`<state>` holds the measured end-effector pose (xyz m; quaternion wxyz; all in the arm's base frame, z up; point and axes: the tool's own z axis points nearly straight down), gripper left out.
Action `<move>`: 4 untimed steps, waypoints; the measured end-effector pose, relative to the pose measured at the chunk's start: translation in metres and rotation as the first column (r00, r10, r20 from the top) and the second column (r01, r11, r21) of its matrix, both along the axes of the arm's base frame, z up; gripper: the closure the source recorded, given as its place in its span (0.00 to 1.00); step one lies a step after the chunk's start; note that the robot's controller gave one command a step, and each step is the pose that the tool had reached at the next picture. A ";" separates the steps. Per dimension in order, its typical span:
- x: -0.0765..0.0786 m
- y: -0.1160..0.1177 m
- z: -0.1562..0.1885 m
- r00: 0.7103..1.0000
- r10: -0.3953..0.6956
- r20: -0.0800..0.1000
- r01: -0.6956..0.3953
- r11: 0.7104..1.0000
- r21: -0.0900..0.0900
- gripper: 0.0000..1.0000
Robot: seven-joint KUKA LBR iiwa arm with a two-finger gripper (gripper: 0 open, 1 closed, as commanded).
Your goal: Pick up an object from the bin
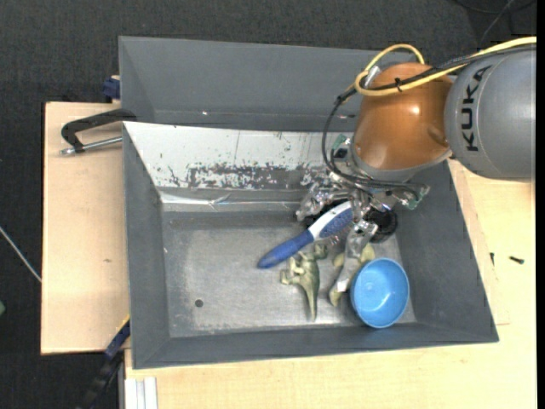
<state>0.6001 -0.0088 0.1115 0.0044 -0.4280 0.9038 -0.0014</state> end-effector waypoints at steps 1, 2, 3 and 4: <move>0.003 0.015 -0.038 0.970 0.245 -0.003 -0.245 0.970 0.000 0.00; 0.004 0.016 -0.036 0.971 0.241 -0.004 -0.241 0.971 0.000 0.00; 0.005 0.017 -0.035 0.971 0.241 0.000 -0.241 0.971 0.002 1.00; 0.007 0.018 0.015 0.971 0.238 0.000 -0.238 0.971 -0.001 1.00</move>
Offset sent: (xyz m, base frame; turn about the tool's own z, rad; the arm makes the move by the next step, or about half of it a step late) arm 0.0003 0.0133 -0.0415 -0.2506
